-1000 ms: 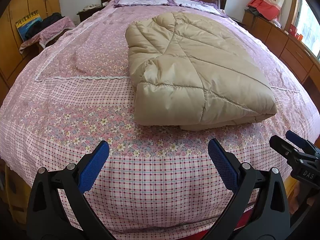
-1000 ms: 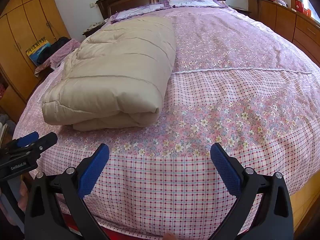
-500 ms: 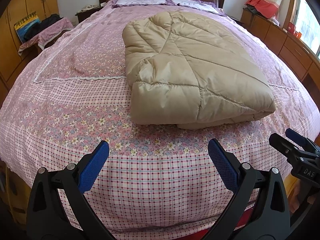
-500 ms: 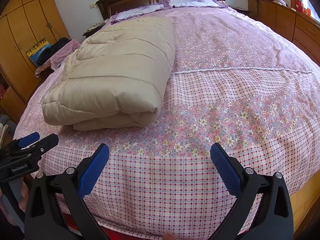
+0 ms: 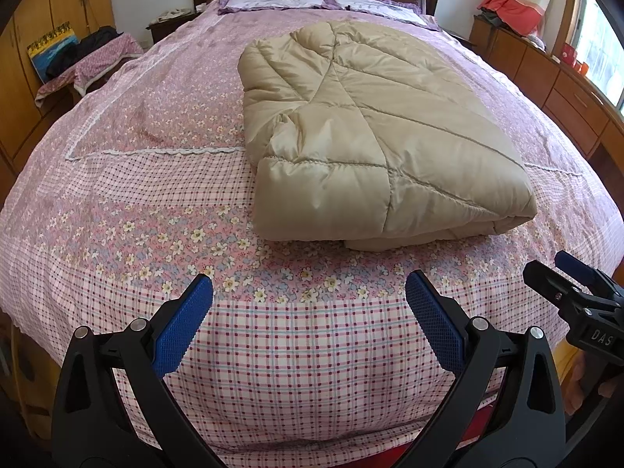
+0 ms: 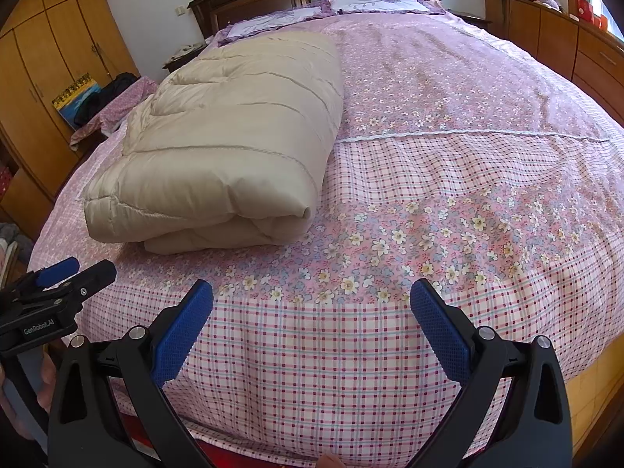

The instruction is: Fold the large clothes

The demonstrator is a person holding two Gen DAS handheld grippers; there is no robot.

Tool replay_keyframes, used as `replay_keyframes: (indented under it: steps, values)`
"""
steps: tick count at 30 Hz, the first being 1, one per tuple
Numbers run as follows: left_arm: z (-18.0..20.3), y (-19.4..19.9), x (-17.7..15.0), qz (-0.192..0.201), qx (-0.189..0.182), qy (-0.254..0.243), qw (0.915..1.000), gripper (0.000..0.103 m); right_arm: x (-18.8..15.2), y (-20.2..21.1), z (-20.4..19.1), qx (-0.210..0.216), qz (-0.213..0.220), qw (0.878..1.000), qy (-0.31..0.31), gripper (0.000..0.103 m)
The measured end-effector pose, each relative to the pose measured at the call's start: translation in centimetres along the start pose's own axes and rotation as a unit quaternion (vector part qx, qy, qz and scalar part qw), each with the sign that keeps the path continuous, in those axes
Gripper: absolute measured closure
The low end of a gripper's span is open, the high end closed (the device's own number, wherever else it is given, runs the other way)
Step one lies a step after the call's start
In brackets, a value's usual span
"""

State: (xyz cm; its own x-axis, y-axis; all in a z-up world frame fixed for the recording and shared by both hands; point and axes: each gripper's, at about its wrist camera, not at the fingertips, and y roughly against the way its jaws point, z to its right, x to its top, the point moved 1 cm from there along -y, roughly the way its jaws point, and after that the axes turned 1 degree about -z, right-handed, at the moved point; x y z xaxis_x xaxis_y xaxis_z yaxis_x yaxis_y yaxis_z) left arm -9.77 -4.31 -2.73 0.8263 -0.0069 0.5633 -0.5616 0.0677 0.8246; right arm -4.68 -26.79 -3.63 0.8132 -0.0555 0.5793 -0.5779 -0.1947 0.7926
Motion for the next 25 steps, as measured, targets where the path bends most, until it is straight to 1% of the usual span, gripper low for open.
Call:
replay_keyframes:
  steps: [13,17,21,25]
  values:
    - [-0.4,-0.4,0.3,-0.009,0.006,0.003,0.9999,0.005,0.2,-0.5,-0.3,0.0,-0.006,1.0,0.001,0.006]
    - [-0.3,-0.5,0.3,-0.01,0.008,-0.004,0.9999,0.005,0.2,-0.5,-0.4,0.0,-0.006,1.0,0.001,0.006]
    - [0.4,-1.1,0.3,-0.028,0.001,-0.021,0.9994,0.005,0.3,-0.5,-0.2,-0.003,-0.003,1.0,-0.003,0.006]
    - [0.6,-1.6,0.0,-0.043,0.001,-0.021,0.9989,0.005,0.1,-0.6,0.2,-0.005,-0.005,1.0,-0.011,0.006]
